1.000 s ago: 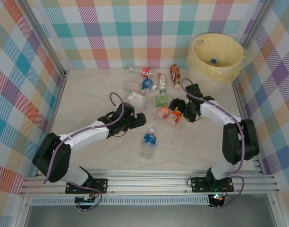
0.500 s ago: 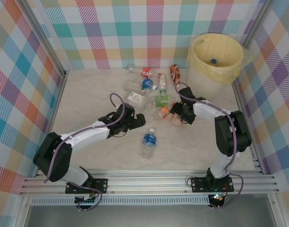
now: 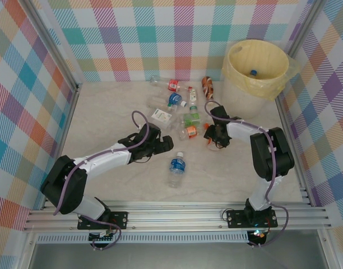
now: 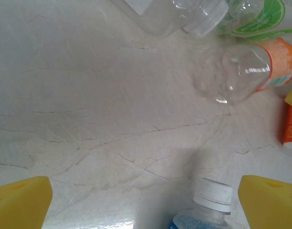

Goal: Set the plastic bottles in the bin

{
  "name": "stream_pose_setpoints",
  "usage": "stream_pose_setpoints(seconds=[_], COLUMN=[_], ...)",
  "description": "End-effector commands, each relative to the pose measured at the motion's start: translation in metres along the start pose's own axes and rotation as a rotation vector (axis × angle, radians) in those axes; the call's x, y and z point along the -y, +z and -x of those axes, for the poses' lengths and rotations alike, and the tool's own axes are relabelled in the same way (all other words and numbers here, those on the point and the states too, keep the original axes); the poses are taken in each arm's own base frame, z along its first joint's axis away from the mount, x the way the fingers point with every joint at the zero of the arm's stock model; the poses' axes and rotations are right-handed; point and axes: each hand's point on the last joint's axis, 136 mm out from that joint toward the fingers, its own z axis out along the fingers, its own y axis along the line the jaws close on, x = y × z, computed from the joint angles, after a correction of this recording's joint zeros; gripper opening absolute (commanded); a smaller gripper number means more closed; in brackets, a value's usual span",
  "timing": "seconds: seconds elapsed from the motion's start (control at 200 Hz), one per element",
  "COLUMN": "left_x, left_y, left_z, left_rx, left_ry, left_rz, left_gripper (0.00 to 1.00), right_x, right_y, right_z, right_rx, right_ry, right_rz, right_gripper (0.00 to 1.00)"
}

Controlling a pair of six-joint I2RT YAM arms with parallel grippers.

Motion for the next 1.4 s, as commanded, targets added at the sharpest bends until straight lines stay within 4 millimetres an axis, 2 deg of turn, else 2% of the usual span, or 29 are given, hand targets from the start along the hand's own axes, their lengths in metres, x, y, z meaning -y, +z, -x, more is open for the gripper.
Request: stream_pose_setpoints(seconds=[0.0, 0.115, 0.26, 0.43, 0.555, 0.69, 0.765, 0.875, 1.0, 1.155, 1.29, 1.395], left_x=[0.009, 0.011, 0.016, 0.019, 0.026, 0.032, 0.024, 0.024, 0.025, 0.027, 0.025, 0.025], left_y=[-0.003, -0.002, -0.002, -0.002, -0.004, -0.009, -0.012, -0.018, -0.022, -0.029, -0.034, -0.037], left_z=[-0.007, -0.008, -0.010, -0.010, -0.012, -0.014, -0.019, -0.019, -0.021, -0.034, -0.044, -0.052], left_rx=[-0.023, -0.027, -0.025, -0.025, -0.028, -0.014, -0.018, 0.002, 0.010, -0.003, -0.011, -0.015], left_ry=[0.050, 0.063, 0.079, 0.095, 0.118, 0.144, 0.164, 0.181, 0.192, 0.228, 0.263, 0.281], left_rz=[-0.020, -0.015, -0.011, -0.004, -0.027, -0.027, 0.020, 0.034, 0.022, 0.008, 0.023, 0.022], left_gripper=[1.00, 1.00, 1.00, 1.00, 1.00, 1.00, 1.00, 1.00, 1.00, 1.00, 1.00, 1.00], right_x=[-0.001, -0.007, -0.032, -0.070, -0.095, -0.116, -0.119, -0.119, -0.112, -0.095, -0.071, -0.047], right_y=[-0.004, -0.018, -0.051, -0.106, -0.158, -0.219, -0.251, -0.283, -0.303, -0.309, -0.305, -0.291], right_z=[0.003, 0.009, 0.020, 0.039, 0.058, 0.091, 0.120, 0.162, 0.203, 0.245, 0.276, 0.297], right_rx=[0.048, 0.092, 0.159, 0.285, 0.407, 0.587, 0.711, 0.849, 0.910, 0.913, 0.889, 0.859], right_ry=[-0.053, -0.071, -0.159, -0.285, -0.357, -0.448, -0.496, -0.531, -0.507, -0.465, -0.406, -0.370], right_rz=[0.011, 0.053, 0.199, 0.392, 0.514, 0.555, 0.477, 0.351, 0.286, 0.232, 0.206, 0.151], right_gripper=[0.64, 0.62, 0.58, 0.56, 0.55, 0.55, 0.55, 0.55, 0.55, 0.55, 0.56, 0.57])
